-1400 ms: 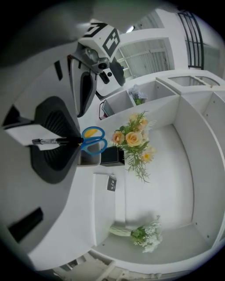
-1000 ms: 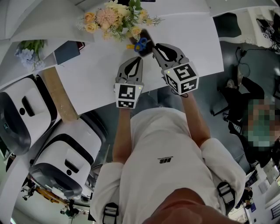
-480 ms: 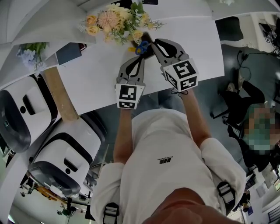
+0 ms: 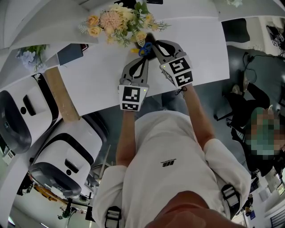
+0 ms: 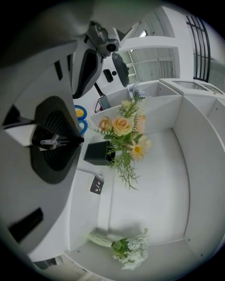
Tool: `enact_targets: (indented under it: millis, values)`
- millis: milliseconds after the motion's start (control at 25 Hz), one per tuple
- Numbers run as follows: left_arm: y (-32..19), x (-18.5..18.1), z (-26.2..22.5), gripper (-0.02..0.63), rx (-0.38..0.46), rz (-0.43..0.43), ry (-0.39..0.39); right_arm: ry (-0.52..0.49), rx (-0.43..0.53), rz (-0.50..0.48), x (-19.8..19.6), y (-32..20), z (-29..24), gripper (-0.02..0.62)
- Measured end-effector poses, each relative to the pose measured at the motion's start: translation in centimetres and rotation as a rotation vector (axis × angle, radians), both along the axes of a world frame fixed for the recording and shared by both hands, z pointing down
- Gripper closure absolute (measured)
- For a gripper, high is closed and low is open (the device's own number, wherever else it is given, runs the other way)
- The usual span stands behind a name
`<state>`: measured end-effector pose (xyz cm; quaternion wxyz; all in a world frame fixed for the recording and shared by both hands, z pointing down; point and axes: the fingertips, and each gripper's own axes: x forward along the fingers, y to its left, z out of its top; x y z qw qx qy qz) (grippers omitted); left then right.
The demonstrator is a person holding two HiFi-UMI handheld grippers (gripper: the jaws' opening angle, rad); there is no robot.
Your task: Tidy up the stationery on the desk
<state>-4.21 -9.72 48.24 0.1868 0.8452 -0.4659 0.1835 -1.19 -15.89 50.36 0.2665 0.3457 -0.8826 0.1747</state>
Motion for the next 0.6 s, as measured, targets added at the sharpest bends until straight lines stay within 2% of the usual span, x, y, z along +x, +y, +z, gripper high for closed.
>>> enact_targets:
  millis: [200, 600]
  values:
    - [-0.1, -0.2, -0.3, 0.606, 0.004, -0.006, 0.005, 0.027, -0.03, -0.021, -0.2, 0.6, 1.6, 0.515]
    - [-0.3, -0.6, -1.2, 0.606, 0.025, -0.009, 0.015, 0.025, -0.018, 0.002, 0.9, 2.0, 0.5, 0.521]
